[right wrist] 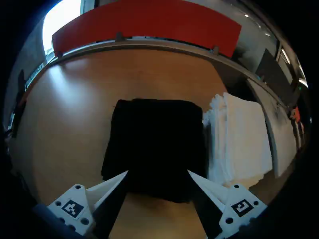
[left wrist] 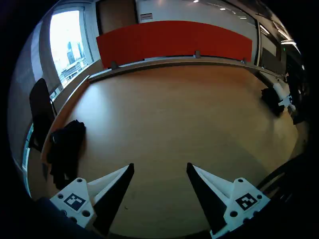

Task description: Fold towel

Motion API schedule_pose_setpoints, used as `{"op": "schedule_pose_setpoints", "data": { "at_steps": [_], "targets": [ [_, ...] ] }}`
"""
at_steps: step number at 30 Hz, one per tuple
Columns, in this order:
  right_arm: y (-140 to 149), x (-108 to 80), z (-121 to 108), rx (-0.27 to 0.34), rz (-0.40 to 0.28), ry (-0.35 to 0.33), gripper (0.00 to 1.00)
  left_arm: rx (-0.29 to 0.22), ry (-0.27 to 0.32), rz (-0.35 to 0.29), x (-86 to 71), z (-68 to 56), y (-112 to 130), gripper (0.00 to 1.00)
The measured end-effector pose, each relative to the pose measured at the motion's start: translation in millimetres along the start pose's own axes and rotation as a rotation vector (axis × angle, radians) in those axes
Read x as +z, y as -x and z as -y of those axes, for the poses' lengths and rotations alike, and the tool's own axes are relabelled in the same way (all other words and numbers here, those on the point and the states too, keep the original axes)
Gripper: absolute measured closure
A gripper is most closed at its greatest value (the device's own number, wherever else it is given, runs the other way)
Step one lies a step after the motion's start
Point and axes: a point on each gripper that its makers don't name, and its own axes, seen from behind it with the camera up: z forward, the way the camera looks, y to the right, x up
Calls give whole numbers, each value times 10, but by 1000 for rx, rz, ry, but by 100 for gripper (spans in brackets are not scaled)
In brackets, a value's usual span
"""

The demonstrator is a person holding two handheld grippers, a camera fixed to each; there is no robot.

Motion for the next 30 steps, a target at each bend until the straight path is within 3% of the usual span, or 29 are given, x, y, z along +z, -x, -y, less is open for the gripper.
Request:
{"op": "schedule_pose_setpoints", "data": {
  "at_steps": [18,30],
  "targets": [
    [-230,-224,3,27,-79,11,6,-9,0,-11,4,24,-37,2],
    [-488,-401,51,57,-189,28,6,-23,-2,-19,0,40,-60,2]
  ]
}}
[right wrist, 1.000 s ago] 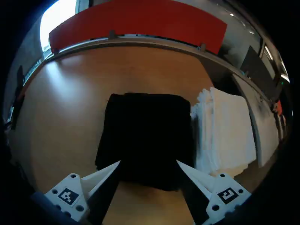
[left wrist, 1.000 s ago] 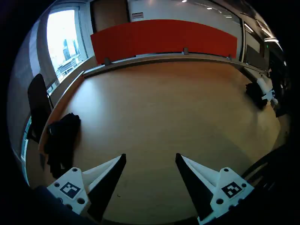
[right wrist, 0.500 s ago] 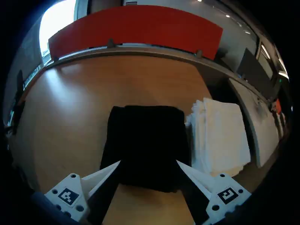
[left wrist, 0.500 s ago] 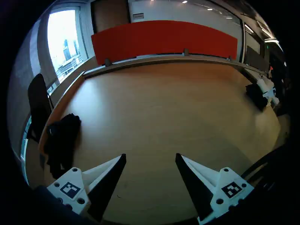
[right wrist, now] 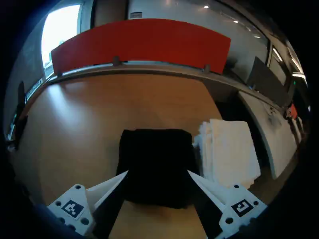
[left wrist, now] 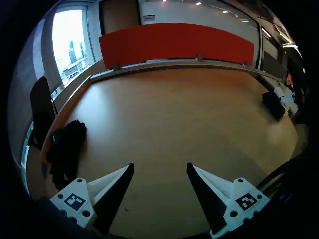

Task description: Fold towel

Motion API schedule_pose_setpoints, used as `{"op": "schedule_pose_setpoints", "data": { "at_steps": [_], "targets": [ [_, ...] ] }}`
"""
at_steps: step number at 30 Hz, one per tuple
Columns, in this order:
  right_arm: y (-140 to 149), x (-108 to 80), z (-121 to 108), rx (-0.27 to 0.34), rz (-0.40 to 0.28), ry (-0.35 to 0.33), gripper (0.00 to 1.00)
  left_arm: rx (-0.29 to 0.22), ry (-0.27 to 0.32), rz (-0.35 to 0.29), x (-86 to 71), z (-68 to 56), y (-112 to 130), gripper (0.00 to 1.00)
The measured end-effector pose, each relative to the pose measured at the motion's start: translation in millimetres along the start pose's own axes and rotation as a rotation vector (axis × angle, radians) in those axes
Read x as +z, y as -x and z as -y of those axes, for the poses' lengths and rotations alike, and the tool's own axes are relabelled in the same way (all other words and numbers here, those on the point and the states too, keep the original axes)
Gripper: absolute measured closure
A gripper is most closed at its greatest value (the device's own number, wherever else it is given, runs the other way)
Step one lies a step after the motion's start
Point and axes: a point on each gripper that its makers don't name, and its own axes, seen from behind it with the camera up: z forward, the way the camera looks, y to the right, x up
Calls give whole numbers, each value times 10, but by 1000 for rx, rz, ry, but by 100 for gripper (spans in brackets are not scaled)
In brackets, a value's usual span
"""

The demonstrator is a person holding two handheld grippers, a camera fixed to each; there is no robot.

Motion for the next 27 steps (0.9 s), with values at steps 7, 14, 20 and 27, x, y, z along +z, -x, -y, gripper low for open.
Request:
{"op": "schedule_pose_setpoints", "data": {
  "at_steps": [7,14,20,27],
  "targets": [
    [-258,-114,25,35,-105,18,6,-1,0,-6,-8,1,-31,2],
    [-485,-247,11,61,-213,46,6,0,4,-11,-9,-27,-59,2],
    [-708,-374,3,87,-321,70,6,0,7,-15,-10,-42,-76,2],
    [-946,-478,-85,133,-423,113,6,-3,7,-19,-16,-38,-94,2]
  ]
}}
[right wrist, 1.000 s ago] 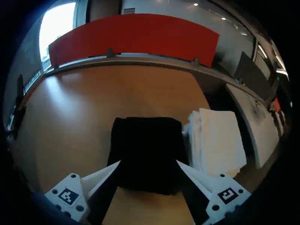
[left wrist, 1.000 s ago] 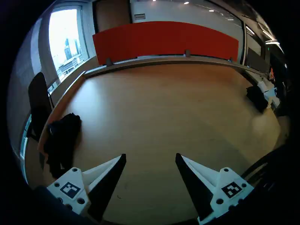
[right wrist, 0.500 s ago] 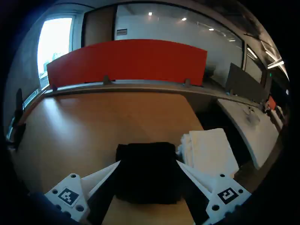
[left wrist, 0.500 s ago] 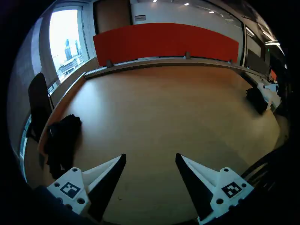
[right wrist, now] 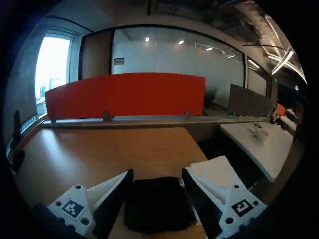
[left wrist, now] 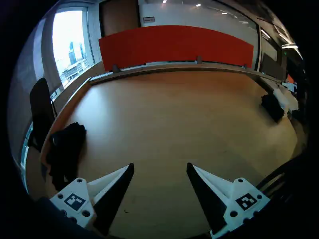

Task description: Fold towel

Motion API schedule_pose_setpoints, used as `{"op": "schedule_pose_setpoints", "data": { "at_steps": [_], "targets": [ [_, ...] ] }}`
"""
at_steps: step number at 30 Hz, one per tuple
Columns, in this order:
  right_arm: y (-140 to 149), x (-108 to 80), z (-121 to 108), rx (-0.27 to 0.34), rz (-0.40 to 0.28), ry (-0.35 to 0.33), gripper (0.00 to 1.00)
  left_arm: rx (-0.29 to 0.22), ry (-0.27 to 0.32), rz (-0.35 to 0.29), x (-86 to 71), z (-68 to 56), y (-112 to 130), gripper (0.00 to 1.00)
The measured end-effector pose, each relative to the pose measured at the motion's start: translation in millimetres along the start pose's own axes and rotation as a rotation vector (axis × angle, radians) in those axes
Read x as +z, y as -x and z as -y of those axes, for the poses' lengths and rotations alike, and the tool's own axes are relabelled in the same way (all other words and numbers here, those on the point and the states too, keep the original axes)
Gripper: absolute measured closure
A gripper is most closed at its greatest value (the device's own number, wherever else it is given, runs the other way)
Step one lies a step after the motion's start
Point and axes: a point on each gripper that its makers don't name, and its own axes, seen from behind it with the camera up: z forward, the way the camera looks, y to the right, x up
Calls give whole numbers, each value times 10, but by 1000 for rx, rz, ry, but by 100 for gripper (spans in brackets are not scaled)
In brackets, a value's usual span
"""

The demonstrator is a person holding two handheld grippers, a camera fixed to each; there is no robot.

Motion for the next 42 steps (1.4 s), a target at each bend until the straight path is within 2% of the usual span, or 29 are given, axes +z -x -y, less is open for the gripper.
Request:
{"op": "schedule_pose_setpoints", "data": {
  "at_steps": [9,15,27,33,42],
  "targets": [
    [-276,-54,16,10,-90,33,6,-10,-3,-2,-17,17,-2,2],
    [-552,-118,41,-3,-191,62,6,-14,0,0,-11,12,11,2],
    [-692,-113,248,-11,-213,25,6,-19,3,-22,5,7,-53,2],
    [-787,-133,339,-4,-222,13,6,-29,-2,-76,12,62,-204,2],
    [-940,-203,531,-5,-237,-17,6,-70,-17,-158,76,210,-499,3]
  ]
}}
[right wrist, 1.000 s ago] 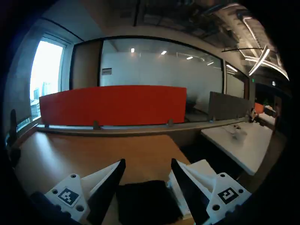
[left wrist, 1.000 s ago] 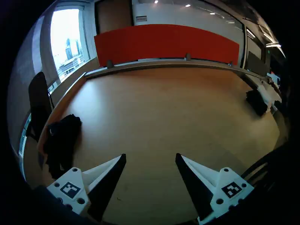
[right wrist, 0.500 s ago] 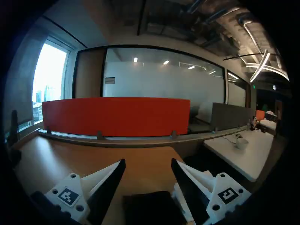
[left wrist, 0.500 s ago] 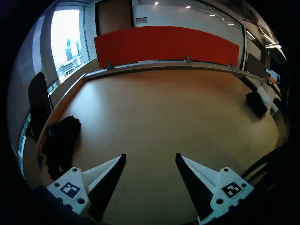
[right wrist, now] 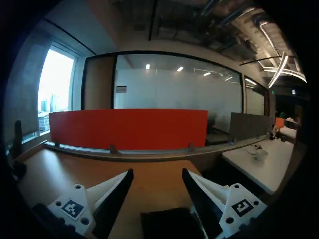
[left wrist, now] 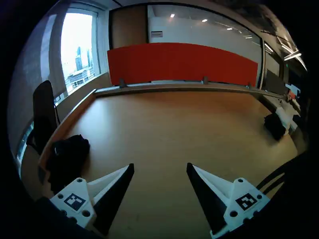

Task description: Fold towel

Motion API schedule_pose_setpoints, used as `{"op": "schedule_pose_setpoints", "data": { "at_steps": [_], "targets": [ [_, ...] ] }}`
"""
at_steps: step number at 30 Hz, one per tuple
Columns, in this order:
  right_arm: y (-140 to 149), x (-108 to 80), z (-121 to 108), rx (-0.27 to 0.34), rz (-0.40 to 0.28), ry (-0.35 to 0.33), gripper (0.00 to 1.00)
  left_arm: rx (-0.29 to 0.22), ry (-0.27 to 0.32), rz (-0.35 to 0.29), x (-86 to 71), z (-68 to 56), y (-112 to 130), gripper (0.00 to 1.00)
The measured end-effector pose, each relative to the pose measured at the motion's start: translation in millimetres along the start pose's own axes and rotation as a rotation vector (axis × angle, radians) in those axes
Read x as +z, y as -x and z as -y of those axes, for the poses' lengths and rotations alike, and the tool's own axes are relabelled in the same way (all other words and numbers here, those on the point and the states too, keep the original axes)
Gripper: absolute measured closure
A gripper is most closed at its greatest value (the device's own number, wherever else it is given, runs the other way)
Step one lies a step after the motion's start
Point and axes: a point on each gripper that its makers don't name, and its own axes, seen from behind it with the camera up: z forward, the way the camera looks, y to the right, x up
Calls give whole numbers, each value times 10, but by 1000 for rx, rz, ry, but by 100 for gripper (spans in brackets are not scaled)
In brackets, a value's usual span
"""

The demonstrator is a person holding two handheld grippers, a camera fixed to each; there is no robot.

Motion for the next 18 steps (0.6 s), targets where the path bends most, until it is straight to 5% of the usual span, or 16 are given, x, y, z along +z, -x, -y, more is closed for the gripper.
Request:
{"op": "schedule_pose_setpoints", "data": {
  "at_steps": [12,18],
  "targets": [
    [-112,-58,336,-7,-5,-45,6,-40,-59,-182,189,361,-658,2],
    [-148,-100,461,-9,-4,-61,6,-44,-49,-285,248,419,-1062,2]
  ]
}}
